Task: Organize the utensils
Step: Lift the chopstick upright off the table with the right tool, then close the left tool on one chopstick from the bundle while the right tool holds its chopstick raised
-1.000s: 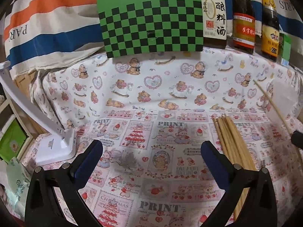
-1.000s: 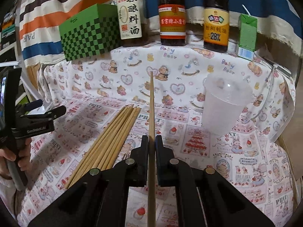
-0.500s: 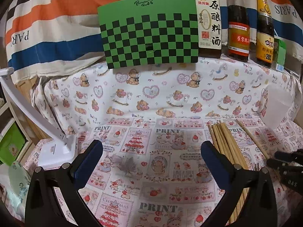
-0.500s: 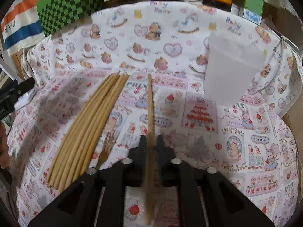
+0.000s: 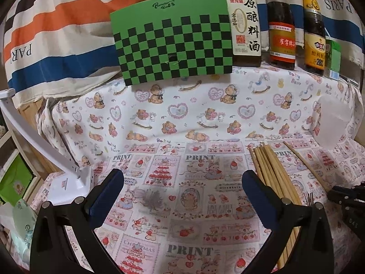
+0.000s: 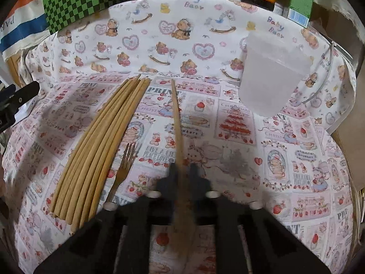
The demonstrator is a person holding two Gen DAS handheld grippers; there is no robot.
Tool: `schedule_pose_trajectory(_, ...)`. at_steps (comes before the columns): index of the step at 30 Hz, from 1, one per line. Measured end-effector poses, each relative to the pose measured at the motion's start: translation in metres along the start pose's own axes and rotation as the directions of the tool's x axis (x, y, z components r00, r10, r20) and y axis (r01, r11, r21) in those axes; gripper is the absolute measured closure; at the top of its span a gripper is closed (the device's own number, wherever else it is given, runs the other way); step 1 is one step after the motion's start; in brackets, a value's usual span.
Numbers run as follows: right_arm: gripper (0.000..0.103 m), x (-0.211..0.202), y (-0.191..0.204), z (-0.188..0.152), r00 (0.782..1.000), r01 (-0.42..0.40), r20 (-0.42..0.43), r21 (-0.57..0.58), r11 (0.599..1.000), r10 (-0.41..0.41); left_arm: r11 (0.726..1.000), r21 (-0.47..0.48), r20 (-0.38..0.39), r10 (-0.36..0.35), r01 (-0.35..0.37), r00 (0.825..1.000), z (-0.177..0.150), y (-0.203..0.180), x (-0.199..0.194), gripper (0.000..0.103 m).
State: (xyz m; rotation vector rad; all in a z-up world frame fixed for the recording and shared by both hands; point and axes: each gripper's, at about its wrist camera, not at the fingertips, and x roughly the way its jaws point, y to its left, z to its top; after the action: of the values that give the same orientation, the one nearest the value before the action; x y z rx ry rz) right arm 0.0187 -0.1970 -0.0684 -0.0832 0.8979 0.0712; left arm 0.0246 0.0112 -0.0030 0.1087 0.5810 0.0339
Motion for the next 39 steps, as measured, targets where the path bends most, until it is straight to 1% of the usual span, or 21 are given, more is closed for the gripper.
schedule_pose_trajectory(3, 0.095, 0.000, 0.005, 0.001, 1.000, 0.020, 0.014, -0.032, 0.999, -0.019, 0.999, -0.032, 0.026, -0.021, 0.022, 0.999, 0.000, 0.003, -0.006, 0.000)
schedule_pose_trajectory(6, 0.095, -0.007, -0.002, 0.005, 0.998, -0.062, 0.032, 0.018, 0.998, 0.061, 0.995, -0.092, 0.065, -0.037, 0.043, 0.997, 0.003, 0.013, -0.015, 0.000)
schedule_pose_trajectory(8, 0.095, -0.019, -0.005, 0.009, 0.995, -0.054, 0.088, 0.013, 0.998, 0.052, 0.992, -0.118, 0.097, -0.031, 0.043, 0.995, 0.005, 0.019, -0.021, 0.001)
schedule_pose_trajectory(9, 0.095, -0.027, -0.005, 0.011, 0.990, -0.041, 0.133, 0.007, 0.999, 0.039, 0.991, -0.126, 0.104, -0.025, 0.038, 0.994, 0.006, 0.020, -0.023, 0.000)
schedule_pose_trajectory(11, 0.095, -0.042, -0.005, 0.012, 0.977, -0.036, 0.209, -0.006, 0.999, 0.037, 0.990, -0.139, 0.104, -0.022, 0.036, 0.994, 0.007, 0.024, -0.023, 0.000)
schedule_pose_trajectory(13, 0.095, -0.055, -0.007, 0.014, 0.962, -0.065, 0.265, -0.011, 0.998, 0.065, 0.988, -0.151, 0.094, -0.027, 0.041, 0.995, 0.007, 0.026, -0.021, 0.000)
schedule_pose_trajectory(15, 0.095, -0.065, -0.007, 0.015, 0.948, -0.103, 0.299, -0.031, 0.994, 0.107, 0.988, -0.146, 0.090, -0.026, 0.039, 0.996, 0.007, 0.025, -0.020, 0.000)
schedule_pose_trajectory(19, 0.095, -0.079, -0.007, 0.015, 0.920, -0.082, 0.380, -0.052, 0.995, 0.096, 0.991, -0.132, 0.100, -0.013, 0.026, 0.995, 0.006, 0.021, -0.022, 0.001)
schedule_pose_trajectory(23, 0.095, -0.091, -0.013, 0.016, 0.894, -0.137, 0.426, -0.034, 0.990, 0.138, 0.992, -0.122, 0.116, -0.017, 0.031, 0.993, 0.006, 0.019, -0.026, 0.000)
schedule_pose_trajectory(25, 0.095, -0.097, -0.016, 0.014, 0.878, -0.144, 0.458, -0.024, 0.989, 0.139, 0.993, -0.114, 0.124, -0.017, 0.031, 0.992, 0.005, 0.018, -0.028, 0.001)
schedule_pose_trajectory(28, 0.095, -0.108, -0.023, 0.011, 0.845, -0.143, 0.522, 0.005, 0.990, 0.119, 0.995, -0.089, 0.149, -0.024, 0.038, 0.989, 0.005, 0.016, -0.029, 0.001)
schedule_pose_trajectory(30, 0.095, -0.114, -0.028, 0.010, 0.824, -0.155, 0.555, 0.025, 0.988, 0.116, 0.999, -0.052, 0.168, 0.018, -0.009, 0.986, 0.004, 0.013, -0.026, 0.001)
schedule_pose_trajectory(31, 0.095, -0.118, -0.032, 0.010, 0.807, -0.156, 0.580, 0.031, 0.987, 0.110, 0.999, -0.042, 0.148, 0.009, -0.003, 0.989, 0.005, 0.012, -0.023, 0.001)
schedule_pose_trajectory(32, 0.095, -0.120, -0.034, 0.010, 0.798, -0.150, 0.594, 0.034, 0.988, 0.100, 0.996, -0.048, 0.102, -0.064, 0.069, 0.993, 0.008, 0.013, -0.019, 0.003)
schedule_pose_trajectory(33, 0.095, -0.123, -0.038, 0.009, 0.786, -0.135, 0.614, 0.044, 0.990, 0.080, 0.982, -0.067, 0.057, -0.171, 0.175, 0.984, 0.011, 0.016, -0.015, 0.007)
schedule_pose_trajectory(34, 0.095, -0.125, -0.042, 0.008, 0.776, -0.132, 0.627, 0.056, 0.990, 0.068, 0.943, -0.105, 0.014, -0.315, 0.314, 0.949, 0.015, 0.017, -0.012, 0.010)
schedule_pose_trajectory(35, 0.095, -0.127, -0.045, 0.008, 0.770, -0.139, 0.635, 0.065, 0.988, 0.066, 0.916, -0.130, -0.002, -0.382, 0.379, 0.924, 0.019, 0.016, -0.011, 0.011)
schedule_pose_trajectory(36, 0.095, -0.128, -0.050, 0.008, 0.765, -0.153, 0.641, 0.077, 0.985, 0.069, 0.909, -0.135, -0.010, -0.399, 0.395, 0.917, 0.023, 0.012, -0.010, 0.015)
schedule_pose_trajectory(37, 0.095, -0.129, -0.054, 0.008, 0.760, -0.165, 0.646, 0.087, 0.982, 0.070, 0.917, -0.120, -0.018, -0.385, 0.380, 0.923, 0.028, 0.005, -0.009, 0.022)
schedule_pose_trajectory(38, 0.095, -0.129, -0.057, 0.008, 0.756, -0.168, 0.651, 0.095, 0.981, 0.067, 0.935, -0.089, -0.041, -0.349, 0.344, 0.936, 0.034, -0.005, -0.005, 0.025)
schedule_pose_trajectory(39, 0.095, -0.130, -0.059, 0.008, 0.751, -0.165, 0.658, 0.101, 0.981, 0.059, 0.947, -0.068, -0.083, -0.318, 0.313, 0.944, 0.040, -0.017, 0.002, 0.033)
